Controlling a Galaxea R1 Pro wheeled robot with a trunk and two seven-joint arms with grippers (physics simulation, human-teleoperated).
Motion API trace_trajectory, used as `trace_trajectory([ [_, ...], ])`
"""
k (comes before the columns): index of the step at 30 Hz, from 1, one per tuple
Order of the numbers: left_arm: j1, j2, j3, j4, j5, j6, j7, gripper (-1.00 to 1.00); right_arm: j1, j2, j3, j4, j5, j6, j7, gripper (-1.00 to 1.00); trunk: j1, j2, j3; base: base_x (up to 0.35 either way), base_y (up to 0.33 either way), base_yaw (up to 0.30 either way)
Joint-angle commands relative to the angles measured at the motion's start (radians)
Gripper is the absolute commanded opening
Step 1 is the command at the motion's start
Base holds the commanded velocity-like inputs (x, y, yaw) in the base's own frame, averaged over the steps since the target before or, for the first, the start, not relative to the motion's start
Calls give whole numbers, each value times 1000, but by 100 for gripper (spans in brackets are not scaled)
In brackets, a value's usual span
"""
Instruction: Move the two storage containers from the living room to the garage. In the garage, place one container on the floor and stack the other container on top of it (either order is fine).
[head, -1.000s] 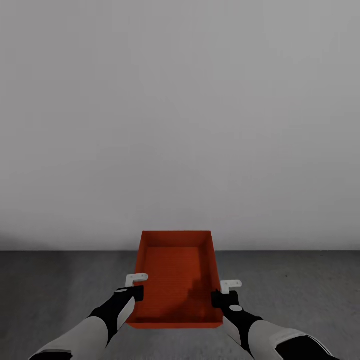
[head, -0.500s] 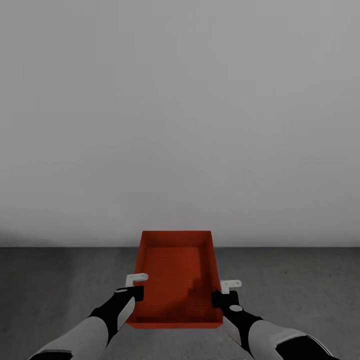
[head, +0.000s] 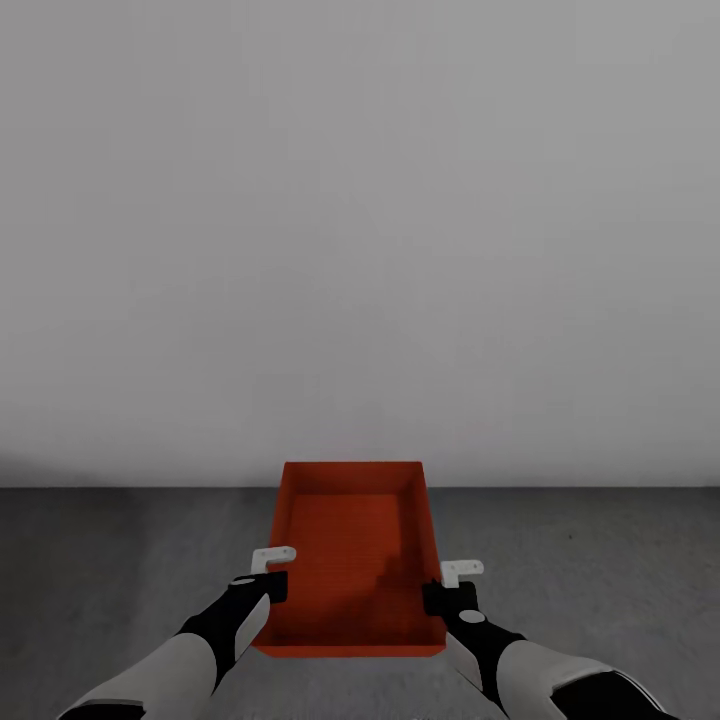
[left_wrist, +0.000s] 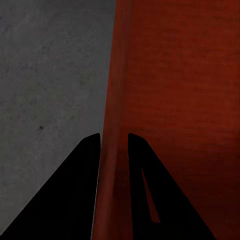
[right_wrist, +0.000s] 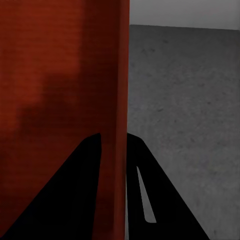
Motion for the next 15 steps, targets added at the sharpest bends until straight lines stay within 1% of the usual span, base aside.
trace_trajectory([
  [1,-1,2,39,-6,-6,-72,8,-100,-1,1,-71,3,6,-3,9,-100,0,-1,-3,0,0,0],
  [15,-1,1,39,-6,-6,-72,8,-100,-1,-1,-71,2,8,-3,9,-100,0,-1,-25,0,0,0],
])
